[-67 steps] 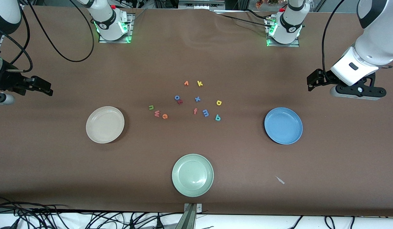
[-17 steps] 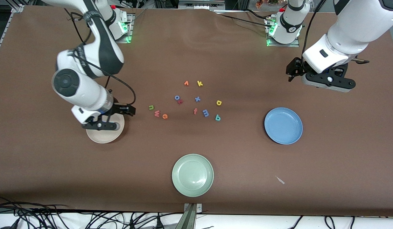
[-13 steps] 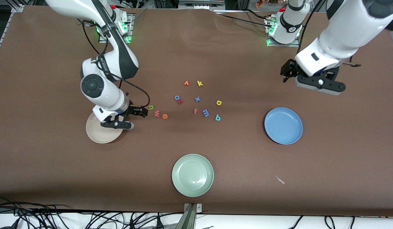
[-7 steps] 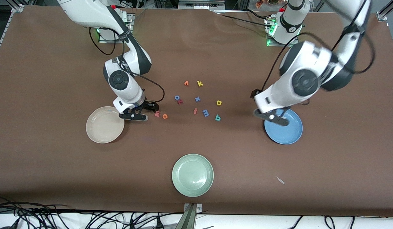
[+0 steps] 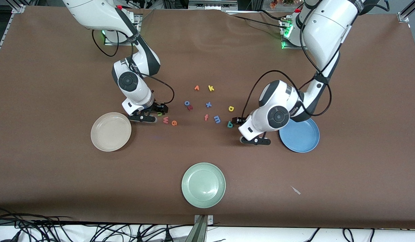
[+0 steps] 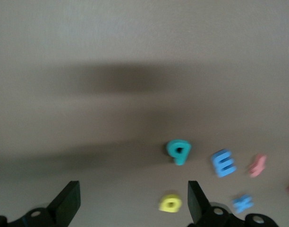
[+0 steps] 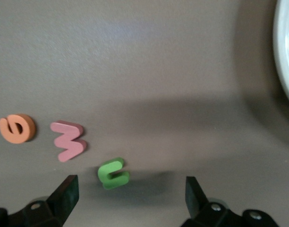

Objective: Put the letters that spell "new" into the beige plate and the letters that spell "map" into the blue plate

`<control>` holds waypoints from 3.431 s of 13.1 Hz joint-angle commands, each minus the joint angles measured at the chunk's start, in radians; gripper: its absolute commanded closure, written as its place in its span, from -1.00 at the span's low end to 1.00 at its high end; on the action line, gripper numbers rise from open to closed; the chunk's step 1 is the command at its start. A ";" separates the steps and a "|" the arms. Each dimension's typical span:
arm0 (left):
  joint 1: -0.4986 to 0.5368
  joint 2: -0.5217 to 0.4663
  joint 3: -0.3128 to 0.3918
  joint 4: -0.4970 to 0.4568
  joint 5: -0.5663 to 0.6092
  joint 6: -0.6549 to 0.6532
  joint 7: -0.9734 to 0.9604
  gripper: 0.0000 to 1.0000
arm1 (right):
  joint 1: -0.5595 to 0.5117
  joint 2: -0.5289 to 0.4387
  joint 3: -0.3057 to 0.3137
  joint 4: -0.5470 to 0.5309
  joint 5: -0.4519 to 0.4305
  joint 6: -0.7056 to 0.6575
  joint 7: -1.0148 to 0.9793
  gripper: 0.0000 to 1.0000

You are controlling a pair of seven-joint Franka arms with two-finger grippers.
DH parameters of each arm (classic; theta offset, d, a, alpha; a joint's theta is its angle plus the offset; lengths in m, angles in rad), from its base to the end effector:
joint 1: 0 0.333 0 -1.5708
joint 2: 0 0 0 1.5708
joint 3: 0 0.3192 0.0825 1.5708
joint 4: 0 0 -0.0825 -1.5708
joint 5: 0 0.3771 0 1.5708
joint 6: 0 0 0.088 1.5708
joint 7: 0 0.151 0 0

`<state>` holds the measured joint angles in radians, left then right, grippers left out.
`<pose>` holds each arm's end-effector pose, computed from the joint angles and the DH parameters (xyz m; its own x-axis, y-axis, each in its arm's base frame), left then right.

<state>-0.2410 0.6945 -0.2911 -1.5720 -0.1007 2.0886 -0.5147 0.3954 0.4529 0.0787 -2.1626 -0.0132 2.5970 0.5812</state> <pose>0.5859 -0.3332 0.2013 0.9602 0.0662 -0.2712 0.1088 -0.9834 0.1452 0.4974 0.2574 0.1474 0.9943 -0.1029 -0.0294 -0.1034 -0.9945 -0.0139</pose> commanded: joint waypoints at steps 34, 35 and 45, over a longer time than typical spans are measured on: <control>0.030 -0.056 0.006 0.017 0.088 -0.237 -0.166 0.74 | -0.320 -0.097 0.009 0.090 -0.079 -0.235 -0.546 -0.07; 0.095 -0.056 0.004 0.015 0.082 -0.248 -0.059 0.74 | -0.319 -0.095 0.016 0.092 -0.080 -0.235 -0.497 -0.13; 0.313 0.007 0.021 -0.028 0.087 -0.240 0.682 -0.86 | -0.133 0.056 0.153 0.184 -0.096 -0.130 0.086 -0.35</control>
<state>0.1040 0.7129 -0.2625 -1.6064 -0.0381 1.8462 0.1462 0.2320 0.4564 0.2338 -2.0335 -0.0959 2.4659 0.6074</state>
